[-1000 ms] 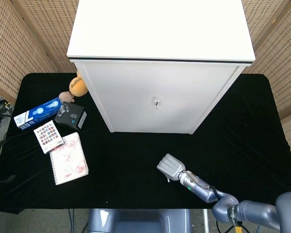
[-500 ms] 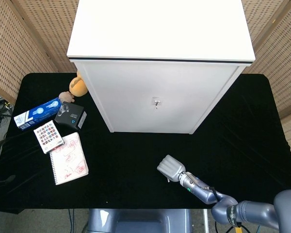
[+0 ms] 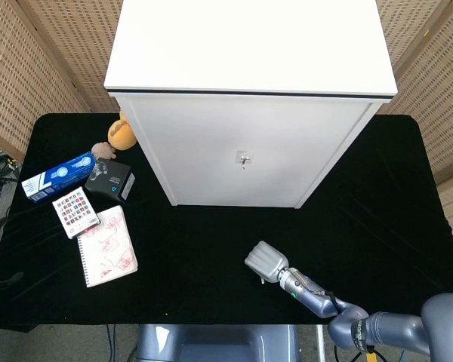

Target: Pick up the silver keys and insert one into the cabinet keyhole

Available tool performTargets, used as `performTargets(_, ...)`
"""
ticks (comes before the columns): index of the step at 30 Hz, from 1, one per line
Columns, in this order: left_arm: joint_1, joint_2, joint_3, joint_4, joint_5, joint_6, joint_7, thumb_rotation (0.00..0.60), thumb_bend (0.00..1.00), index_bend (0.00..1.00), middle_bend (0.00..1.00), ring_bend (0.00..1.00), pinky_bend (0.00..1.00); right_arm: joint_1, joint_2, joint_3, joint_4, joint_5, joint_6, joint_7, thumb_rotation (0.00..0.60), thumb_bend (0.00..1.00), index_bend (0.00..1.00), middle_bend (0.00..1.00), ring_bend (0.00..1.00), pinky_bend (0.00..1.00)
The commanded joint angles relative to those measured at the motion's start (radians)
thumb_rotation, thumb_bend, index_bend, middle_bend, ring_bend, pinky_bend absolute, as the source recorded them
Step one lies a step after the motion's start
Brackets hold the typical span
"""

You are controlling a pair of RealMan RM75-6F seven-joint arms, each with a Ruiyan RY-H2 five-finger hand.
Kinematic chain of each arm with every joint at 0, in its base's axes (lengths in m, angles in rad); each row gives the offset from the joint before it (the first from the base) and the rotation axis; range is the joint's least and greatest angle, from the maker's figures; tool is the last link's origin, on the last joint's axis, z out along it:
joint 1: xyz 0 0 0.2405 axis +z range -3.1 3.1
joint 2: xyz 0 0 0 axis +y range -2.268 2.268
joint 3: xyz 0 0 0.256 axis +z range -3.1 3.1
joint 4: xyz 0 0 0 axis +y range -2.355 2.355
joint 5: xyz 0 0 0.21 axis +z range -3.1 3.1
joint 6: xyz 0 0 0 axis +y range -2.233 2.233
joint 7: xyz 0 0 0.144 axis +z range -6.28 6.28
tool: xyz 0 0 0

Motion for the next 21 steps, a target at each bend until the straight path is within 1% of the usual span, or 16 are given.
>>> performTargets(1, 0.000, 0.000, 0.000, 0.000, 0.000, 0.000, 0.000, 0.600, 0.00, 0.00, 0.00, 0.00, 0.00, 0.001, 0.001, -0.002, 0.003, 0.005, 0.006, 0.000, 0.600, 0.54, 0.56, 0.88, 0.90, 1.00)
performTargets(14, 0.000, 0.000, 0.001, -0.002, 0.002, 0.003, 0.001, 0.600, 0.00, 0.00, 0.00, 0.00, 0.00, 0.006, 0.011, -0.019, -0.002, 0.010, 0.026, -0.001, 0.600, 0.58, 0.61, 0.88, 0.90, 1.00)
performTargets(21, 0.000, 0.001, 0.002, -0.002, 0.005, 0.004, -0.002, 0.600, 0.00, 0.00, 0.00, 0.00, 0.00, 0.006, 0.018, -0.023, -0.013, -0.003, 0.047, 0.012, 0.600, 0.60, 0.62, 0.88, 0.90, 1.00)
